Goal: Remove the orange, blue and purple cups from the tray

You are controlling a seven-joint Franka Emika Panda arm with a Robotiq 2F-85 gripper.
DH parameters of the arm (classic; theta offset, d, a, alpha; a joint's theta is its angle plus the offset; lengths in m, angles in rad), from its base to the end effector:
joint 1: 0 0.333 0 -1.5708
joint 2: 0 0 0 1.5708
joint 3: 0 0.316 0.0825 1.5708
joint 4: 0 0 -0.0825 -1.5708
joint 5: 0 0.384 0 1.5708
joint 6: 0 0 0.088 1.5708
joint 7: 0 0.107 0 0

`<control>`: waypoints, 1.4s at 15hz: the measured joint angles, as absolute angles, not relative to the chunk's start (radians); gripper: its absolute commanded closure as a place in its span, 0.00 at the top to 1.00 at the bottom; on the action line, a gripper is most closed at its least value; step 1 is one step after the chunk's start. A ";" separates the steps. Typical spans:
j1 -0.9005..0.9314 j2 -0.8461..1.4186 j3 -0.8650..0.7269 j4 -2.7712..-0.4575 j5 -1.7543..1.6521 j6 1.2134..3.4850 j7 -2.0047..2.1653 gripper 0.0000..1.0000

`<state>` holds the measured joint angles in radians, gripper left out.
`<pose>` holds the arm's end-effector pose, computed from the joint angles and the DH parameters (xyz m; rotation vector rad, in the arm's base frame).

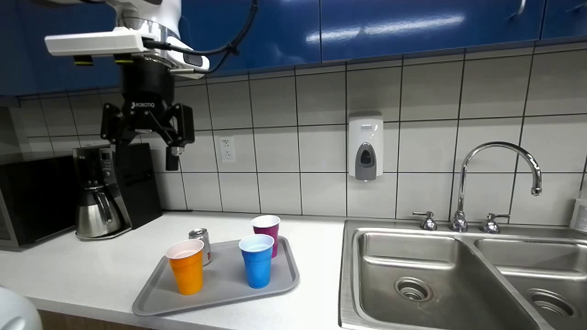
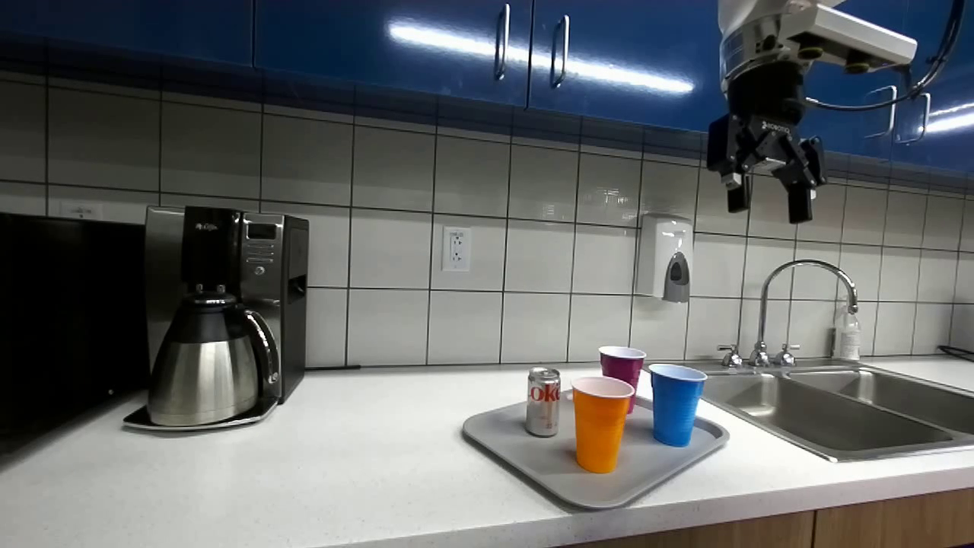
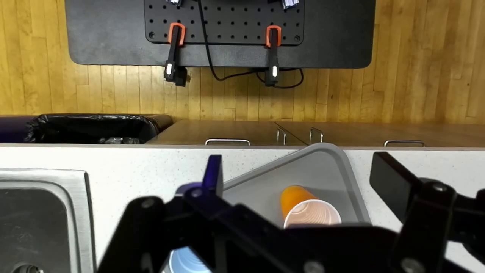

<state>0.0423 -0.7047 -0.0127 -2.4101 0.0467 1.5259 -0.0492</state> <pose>0.3170 0.0139 0.5365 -3.0704 -0.1236 0.2759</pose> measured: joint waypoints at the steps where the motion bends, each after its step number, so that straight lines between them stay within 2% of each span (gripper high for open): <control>1: 0.042 -0.705 -0.011 -2.412 0.047 1.528 -0.049 1.00; 21: 0.042 -0.697 0.021 -2.565 0.093 1.837 0.036 1.00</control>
